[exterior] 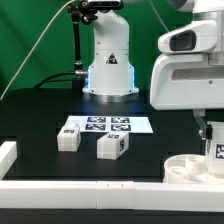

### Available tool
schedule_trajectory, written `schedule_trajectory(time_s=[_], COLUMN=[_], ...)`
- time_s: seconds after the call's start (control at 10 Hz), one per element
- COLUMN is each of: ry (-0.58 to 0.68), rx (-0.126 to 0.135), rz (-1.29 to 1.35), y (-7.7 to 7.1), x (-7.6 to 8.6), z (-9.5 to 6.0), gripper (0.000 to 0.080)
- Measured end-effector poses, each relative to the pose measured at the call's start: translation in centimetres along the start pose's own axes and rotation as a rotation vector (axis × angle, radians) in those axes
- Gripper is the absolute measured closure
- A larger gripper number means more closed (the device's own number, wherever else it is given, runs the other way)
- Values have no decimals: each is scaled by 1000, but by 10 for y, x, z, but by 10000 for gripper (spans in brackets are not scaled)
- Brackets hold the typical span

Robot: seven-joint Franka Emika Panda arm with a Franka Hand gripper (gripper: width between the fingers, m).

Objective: Assemble stool

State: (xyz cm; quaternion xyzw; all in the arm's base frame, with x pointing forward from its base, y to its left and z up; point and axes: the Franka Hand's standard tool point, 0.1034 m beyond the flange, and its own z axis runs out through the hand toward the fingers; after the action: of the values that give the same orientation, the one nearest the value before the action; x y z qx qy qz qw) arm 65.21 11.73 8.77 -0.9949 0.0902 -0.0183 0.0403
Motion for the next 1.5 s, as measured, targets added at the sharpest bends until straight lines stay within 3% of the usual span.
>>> schedule_trajectory(time_s=[0.4,0.8,1.5], ry=[1,33,-20], rx=[4,81,124], rz=[40,548,1181], y=[0,6,7], x=[0,-3,-6], z=[0,1,2], gripper=[465,464,463])
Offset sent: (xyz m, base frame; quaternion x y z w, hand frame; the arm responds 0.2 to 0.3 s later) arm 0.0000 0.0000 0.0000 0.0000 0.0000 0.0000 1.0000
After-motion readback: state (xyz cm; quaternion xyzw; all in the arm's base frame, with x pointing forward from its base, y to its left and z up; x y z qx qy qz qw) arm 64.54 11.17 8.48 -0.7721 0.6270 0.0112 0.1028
